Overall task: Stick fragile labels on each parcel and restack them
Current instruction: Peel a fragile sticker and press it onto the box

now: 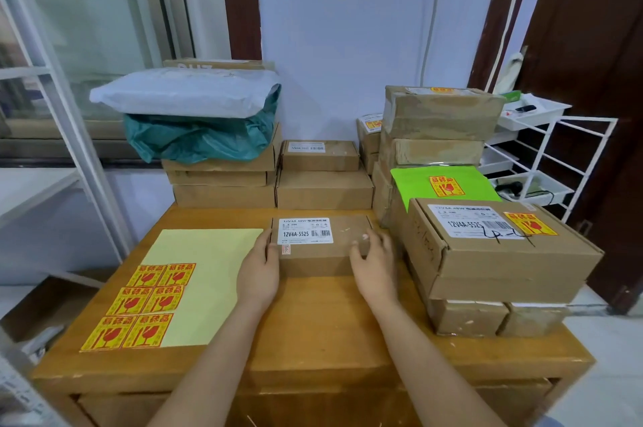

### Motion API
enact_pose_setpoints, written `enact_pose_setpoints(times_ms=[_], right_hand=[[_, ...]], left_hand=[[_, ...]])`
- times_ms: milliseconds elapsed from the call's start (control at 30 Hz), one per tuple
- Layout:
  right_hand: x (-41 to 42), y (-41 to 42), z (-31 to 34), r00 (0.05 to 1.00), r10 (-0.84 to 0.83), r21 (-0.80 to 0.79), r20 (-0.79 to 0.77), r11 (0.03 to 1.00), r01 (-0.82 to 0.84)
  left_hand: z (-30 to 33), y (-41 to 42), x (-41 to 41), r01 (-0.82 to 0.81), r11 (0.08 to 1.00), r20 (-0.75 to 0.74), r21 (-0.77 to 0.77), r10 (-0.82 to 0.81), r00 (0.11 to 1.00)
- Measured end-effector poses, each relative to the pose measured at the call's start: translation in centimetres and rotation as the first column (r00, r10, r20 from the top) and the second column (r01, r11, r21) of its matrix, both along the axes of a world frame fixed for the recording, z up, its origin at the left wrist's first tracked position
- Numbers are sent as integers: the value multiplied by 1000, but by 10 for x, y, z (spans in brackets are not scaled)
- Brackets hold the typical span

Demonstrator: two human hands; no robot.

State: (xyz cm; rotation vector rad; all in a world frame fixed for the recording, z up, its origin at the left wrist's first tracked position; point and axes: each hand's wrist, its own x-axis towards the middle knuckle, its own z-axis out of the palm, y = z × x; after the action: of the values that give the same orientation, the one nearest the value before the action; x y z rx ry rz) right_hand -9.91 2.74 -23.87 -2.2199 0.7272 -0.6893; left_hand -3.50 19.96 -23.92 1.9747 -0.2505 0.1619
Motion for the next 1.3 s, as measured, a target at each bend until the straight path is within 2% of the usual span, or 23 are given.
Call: enact_pose_setpoints(times_ms=[300, 467, 567, 667, 800, 967, 1067, 1167, 1300], right_hand=[[-6, 1, 2, 998, -37, 0, -45, 999, 37], [-7, -1, -1, 997, -62, -26, -40, 998, 61], [-6, -1, -3, 994, -90, -149, -65, 986, 80], [-4, 0, -4, 996, -90, -310, -25, 948, 78], [-3, 4, -10, 997, -68, -460, 27, 885, 72], [-7, 13, -7, 984, 69, -618, 166, 785, 50], [-4, 27, -5, 958, 219, -686, 187, 727, -32], [1, 47, -4, 914, 378, -699, 147, 694, -174], [7, 78, -5, 803, 587, -696, 105, 620, -362]], left_hand=[[0, -1, 0, -22, 999, -34, 38, 23, 999], [4, -1, -1, -67, 996, -82, -64, 62, 995], [13, 2, -5, -68, 991, -60, -112, 61, 996], [28, 14, -13, -107, 988, 6, -112, 108, 994], [38, 50, -20, -136, 983, 130, 124, 120, 984], [29, 123, -7, -275, 890, 204, 363, 212, 956], [22, 155, 2, -303, 802, 153, 514, 262, 953], [14, 167, 4, -210, 777, 47, 593, 227, 973], [8, 164, 6, -177, 738, 53, 652, 188, 981]])
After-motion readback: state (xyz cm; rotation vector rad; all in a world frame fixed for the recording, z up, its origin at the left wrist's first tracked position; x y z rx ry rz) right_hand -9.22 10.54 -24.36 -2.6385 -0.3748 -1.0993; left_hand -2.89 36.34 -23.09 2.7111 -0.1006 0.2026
